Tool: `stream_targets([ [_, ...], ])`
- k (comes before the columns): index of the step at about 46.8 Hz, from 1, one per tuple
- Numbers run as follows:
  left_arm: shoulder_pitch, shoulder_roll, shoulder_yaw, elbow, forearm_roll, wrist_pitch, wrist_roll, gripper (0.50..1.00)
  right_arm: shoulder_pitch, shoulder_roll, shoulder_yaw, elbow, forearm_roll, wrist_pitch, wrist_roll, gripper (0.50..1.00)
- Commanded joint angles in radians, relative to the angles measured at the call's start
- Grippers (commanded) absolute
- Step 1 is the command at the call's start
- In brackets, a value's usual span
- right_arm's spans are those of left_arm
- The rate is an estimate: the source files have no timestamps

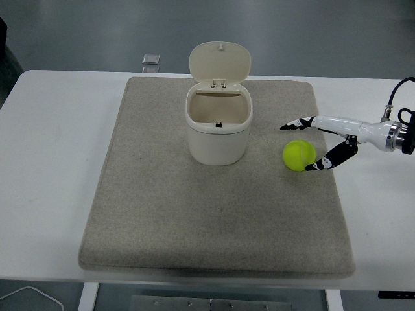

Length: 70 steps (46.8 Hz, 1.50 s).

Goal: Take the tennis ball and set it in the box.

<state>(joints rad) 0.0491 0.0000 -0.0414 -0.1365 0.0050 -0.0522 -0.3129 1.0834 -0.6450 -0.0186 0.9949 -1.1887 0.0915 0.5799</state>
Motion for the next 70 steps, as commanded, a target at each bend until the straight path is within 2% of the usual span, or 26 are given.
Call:
stream_targets([
  [1, 0.000, 0.000, 0.000, 0.000, 0.000, 0.000, 0.000, 0.992, -0.002, 0.002, -0.007, 0.001, 0.000, -0.006, 0.000, 0.917],
  [10, 0.000, 0.000, 0.000, 0.000, 0.000, 0.000, 0.000, 0.992, -0.003, 0.004, -0.015, -0.001, 0.001, -0.029, -0.002, 0.903],
  [17, 0.000, 0.000, 0.000, 0.000, 0.000, 0.000, 0.000, 0.992, -0.003, 0.004, -0.034, -0.001, 0.001, -0.041, -0.002, 0.836],
  [22, 0.000, 0.000, 0.000, 0.000, 0.000, 0.000, 0.000, 0.992, -0.005, 0.011, -0.043, -0.001, 0.001, -0.053, -0.002, 0.825],
  [30, 0.000, 0.000, 0.000, 0.000, 0.000, 0.000, 0.000, 0.992, -0.007, 0.016, -0.044, 0.001, 0.001, -0.059, -0.003, 0.756],
  [37, 0.000, 0.000, 0.000, 0.000, 0.000, 0.000, 0.000, 0.992, -0.007, 0.021, -0.044, -0.001, 0.000, -0.059, -0.005, 0.660],
  [47, 0.000, 0.000, 0.000, 0.000, 0.000, 0.002, 0.000, 0.992, 0.003, 0.016, -0.037, 0.001, -0.002, -0.058, -0.005, 0.552],
  [55, 0.000, 0.000, 0.000, 0.000, 0.000, 0.002, 0.000, 0.992, 0.055, -0.004, -0.030, 0.025, 0.008, -0.044, -0.002, 0.547],
  [62, 0.000, 0.000, 0.000, 0.000, 0.000, 0.000, 0.000, 0.992, 0.099, -0.016, -0.001, 0.094, 0.020, 0.016, -0.002, 0.539],
  [70, 0.000, 0.000, 0.000, 0.000, 0.000, 0.002, 0.000, 0.992, 0.110, -0.041, 0.100, 0.110, 0.086, 0.143, -0.002, 0.517],
])
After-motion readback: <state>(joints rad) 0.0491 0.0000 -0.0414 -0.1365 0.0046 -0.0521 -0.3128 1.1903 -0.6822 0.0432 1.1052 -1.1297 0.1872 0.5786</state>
